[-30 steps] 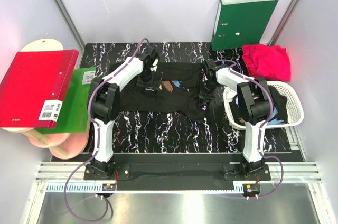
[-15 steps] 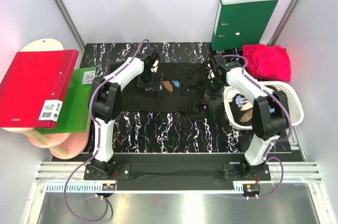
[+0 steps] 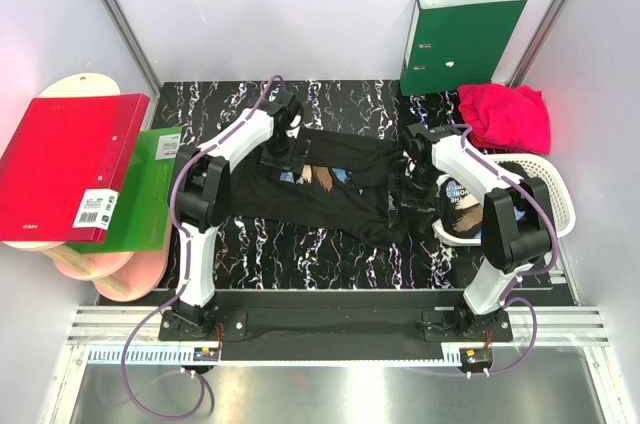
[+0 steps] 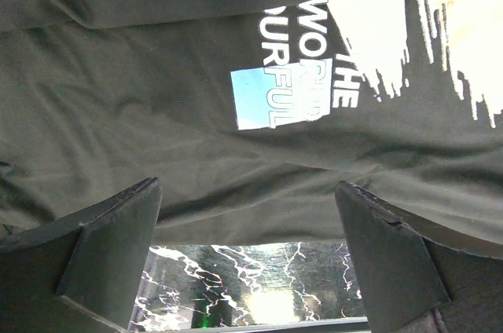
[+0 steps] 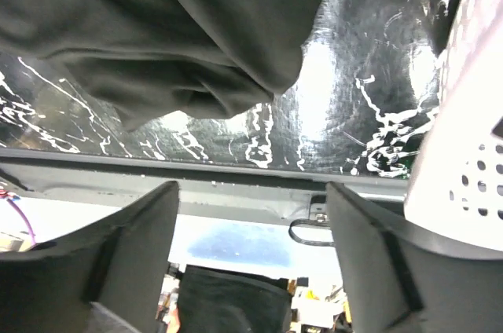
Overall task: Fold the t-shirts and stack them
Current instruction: Fold the other side of the tshirt into a rectangle
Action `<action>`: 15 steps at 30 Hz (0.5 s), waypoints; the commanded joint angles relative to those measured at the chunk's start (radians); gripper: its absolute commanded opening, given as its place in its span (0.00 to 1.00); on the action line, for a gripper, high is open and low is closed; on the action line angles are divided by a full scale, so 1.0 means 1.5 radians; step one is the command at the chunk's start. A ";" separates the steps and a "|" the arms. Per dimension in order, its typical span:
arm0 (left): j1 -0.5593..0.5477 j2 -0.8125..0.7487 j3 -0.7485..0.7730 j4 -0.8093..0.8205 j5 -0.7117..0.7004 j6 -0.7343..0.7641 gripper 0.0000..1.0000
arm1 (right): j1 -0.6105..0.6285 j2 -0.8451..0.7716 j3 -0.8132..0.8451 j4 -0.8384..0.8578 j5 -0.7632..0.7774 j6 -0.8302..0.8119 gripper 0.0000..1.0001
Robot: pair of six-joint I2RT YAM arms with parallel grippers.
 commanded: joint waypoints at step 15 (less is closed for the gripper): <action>-0.006 -0.048 0.077 0.018 -0.008 -0.007 0.00 | -0.013 0.068 0.208 0.199 0.112 -0.025 0.00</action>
